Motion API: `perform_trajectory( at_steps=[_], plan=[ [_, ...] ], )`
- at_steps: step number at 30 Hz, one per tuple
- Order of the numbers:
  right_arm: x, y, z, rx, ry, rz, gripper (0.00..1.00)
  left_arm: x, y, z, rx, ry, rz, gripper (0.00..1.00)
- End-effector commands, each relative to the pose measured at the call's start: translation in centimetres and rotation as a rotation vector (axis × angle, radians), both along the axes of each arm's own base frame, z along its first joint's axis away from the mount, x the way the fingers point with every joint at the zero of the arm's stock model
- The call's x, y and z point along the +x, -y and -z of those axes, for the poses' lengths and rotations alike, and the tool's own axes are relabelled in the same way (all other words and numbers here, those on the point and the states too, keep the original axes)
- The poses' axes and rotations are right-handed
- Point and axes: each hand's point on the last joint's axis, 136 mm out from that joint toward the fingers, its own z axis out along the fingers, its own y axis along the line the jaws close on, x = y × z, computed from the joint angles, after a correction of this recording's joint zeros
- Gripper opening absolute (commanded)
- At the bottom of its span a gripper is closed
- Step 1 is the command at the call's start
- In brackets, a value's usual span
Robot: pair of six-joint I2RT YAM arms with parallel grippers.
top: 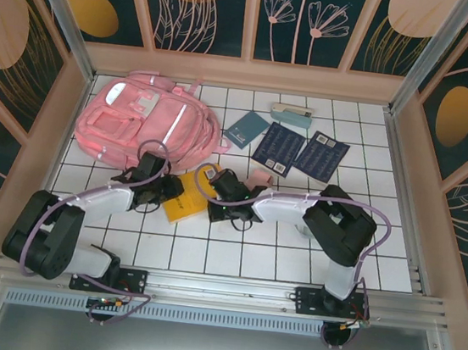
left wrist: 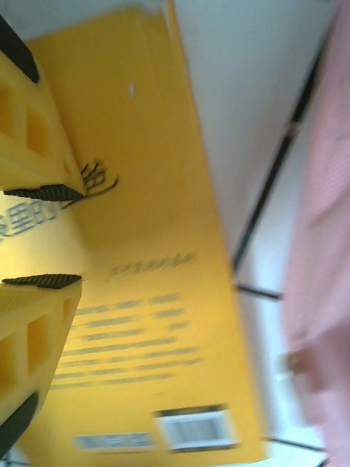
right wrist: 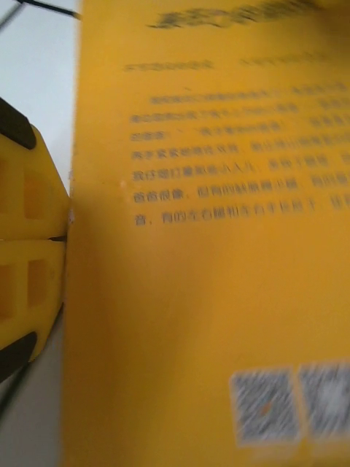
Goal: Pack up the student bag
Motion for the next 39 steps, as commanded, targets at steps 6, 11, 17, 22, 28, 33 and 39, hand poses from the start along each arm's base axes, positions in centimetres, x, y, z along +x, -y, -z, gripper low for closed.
perform_trajectory(
  at_steps=[6,11,17,22,28,33,39],
  plan=[
    [5.0,2.1,-0.3,-0.032,0.032,0.118,0.13,-5.1,4.0,-0.3,-0.111,-0.11,0.076,0.36],
    [4.1,2.0,-1.6,0.051,-0.04,0.184,0.29,-3.0,3.5,-3.1,-0.044,-0.027,0.071,0.4],
    [2.6,1.9,-3.0,0.174,-0.125,0.274,0.37,1.6,1.7,-4.4,0.045,0.04,0.058,0.47],
    [2.6,1.4,-3.5,0.217,-0.144,0.307,0.5,5.2,-0.5,-3.8,0.164,0.067,0.068,0.53],
    [2.9,1.0,-3.0,0.225,-0.154,0.329,0.53,5.8,-2.4,-0.7,0.278,0.017,0.099,0.67],
    [3.1,1.0,-2.0,0.218,-0.179,0.353,0.54,4.6,-0.4,1.0,0.166,-0.017,0.173,0.65],
    [3.4,2.3,-1.1,0.198,-0.202,0.415,0.54,2.2,3.2,0.2,-0.054,-0.027,0.208,0.61]
  ],
)
